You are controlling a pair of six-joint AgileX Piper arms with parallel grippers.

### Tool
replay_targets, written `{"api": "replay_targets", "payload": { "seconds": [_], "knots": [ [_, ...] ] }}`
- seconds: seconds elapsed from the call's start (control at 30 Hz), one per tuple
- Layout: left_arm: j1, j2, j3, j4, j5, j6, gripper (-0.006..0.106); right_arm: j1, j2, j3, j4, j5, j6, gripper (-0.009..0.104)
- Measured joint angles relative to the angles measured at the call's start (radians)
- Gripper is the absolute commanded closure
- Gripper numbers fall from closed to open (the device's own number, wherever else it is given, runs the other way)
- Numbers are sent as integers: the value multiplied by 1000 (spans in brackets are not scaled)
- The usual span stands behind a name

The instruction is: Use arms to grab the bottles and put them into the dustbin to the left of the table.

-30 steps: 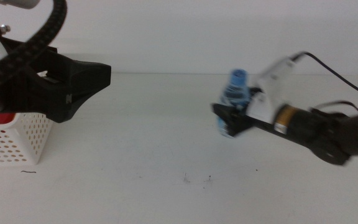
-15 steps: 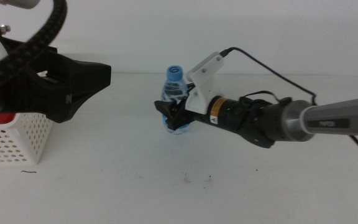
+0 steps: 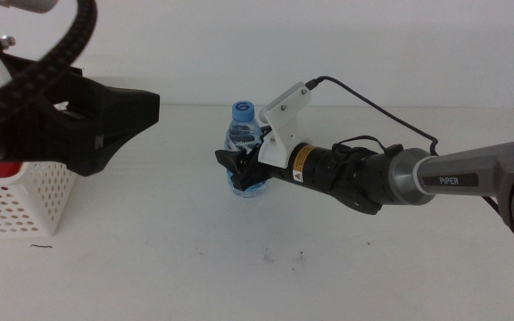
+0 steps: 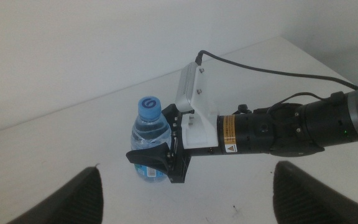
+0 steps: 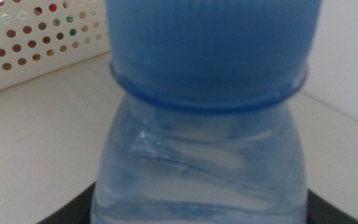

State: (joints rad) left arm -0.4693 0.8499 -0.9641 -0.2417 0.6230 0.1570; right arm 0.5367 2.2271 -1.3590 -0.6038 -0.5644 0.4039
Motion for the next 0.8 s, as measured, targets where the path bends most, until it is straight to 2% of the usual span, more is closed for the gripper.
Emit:
{"api": "replay_targets", "payload": {
  "seconds": [0.2, 0.33, 0.37, 0.4, 0.53, 0.73, 0.8],
  "knots": [
    [0, 0, 0, 0, 0, 0, 7, 0, 1, 0, -5, 0, 37, 84],
    [0, 0, 0, 0, 0, 0, 7, 0, 1, 0, -15, 0, 44, 75],
    [0, 0, 0, 0, 0, 0, 7, 0, 1, 0, -19, 0, 44, 70],
    [0, 0, 0, 0, 0, 0, 7, 0, 1, -2, -20, 0, 44, 41],
    [0, 0, 0, 0, 0, 0, 7, 0, 1, -4, -16, -32, 48, 16],
    [0, 0, 0, 0, 0, 0, 7, 0, -26, 50, 7, -66, 48, 15],
    [0, 0, 0, 0, 0, 0, 7, 0, -59, 122, 41, -97, 18, 15]
  ]
}}
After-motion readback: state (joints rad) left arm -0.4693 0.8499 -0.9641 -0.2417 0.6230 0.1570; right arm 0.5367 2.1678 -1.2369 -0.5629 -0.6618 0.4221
